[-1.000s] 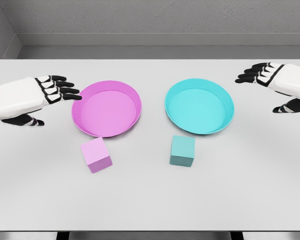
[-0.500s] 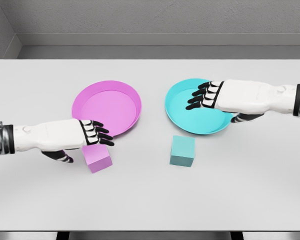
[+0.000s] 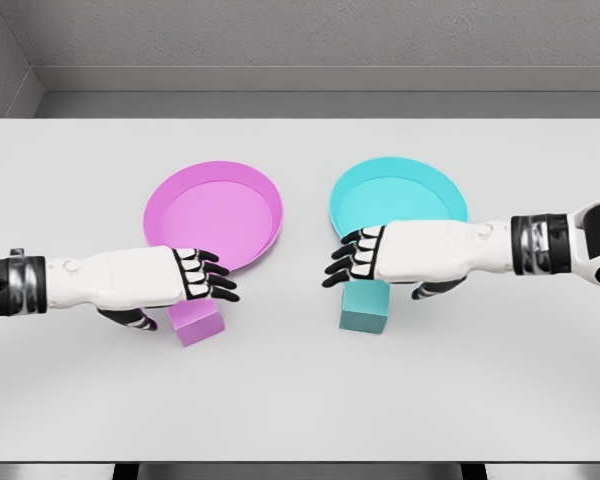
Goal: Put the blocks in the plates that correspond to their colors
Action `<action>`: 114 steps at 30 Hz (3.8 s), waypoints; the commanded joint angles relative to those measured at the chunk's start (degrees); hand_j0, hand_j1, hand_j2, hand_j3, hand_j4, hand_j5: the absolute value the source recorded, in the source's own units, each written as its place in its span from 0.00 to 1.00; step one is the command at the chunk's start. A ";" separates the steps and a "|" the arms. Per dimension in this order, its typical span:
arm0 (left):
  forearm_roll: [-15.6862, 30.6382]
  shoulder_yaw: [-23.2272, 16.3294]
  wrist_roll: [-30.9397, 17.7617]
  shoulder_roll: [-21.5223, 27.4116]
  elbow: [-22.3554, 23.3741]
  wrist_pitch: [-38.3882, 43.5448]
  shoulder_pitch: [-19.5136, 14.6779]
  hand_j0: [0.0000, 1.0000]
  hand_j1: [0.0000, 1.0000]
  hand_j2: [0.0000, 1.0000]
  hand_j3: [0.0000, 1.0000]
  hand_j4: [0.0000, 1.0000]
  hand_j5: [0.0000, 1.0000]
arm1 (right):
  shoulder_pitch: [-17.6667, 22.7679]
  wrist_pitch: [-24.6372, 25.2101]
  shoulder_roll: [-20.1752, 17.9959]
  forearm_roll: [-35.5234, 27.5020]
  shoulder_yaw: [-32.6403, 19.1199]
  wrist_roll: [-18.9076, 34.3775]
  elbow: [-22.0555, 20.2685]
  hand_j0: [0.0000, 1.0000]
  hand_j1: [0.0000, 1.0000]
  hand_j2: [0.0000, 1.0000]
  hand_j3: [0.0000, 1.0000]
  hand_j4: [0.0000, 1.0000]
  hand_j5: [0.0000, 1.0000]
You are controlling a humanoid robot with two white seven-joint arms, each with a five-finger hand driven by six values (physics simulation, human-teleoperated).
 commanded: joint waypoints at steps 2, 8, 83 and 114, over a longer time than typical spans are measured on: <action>-0.70 -0.95 0.02 -0.39 -0.01 0.08 -0.09 1.00 1.00 1.00 1.00 1.00 1.00 | 0.00 0.16 0.84 -0.34 0.56 -0.03 -0.01 1.00 1.00 1.00 1.00 1.00 1.00; -3.34 -1.12 0.02 -0.39 1.05 0.08 0.09 1.00 1.00 1.00 1.00 1.00 1.00 | 0.35 0.16 0.93 2.04 0.65 -0.03 -0.01 1.00 1.00 1.00 1.00 1.00 1.00; 5.28 0.72 0.55 0.49 5.44 0.08 -9.49 0.31 0.31 0.31 0.31 0.31 0.31 | -1.58 0.16 9.19 -6.22 -14.30 -0.03 24.33 1.00 1.00 1.00 1.00 1.00 1.00; 20.22 2.30 -5.07 -1.27 28.12 0.08 -9.05 1.00 1.00 1.00 1.00 1.00 1.00 | 3.25 0.16 4.44 -5.61 -24.84 -0.03 28.82 1.00 1.00 1.00 1.00 1.00 1.00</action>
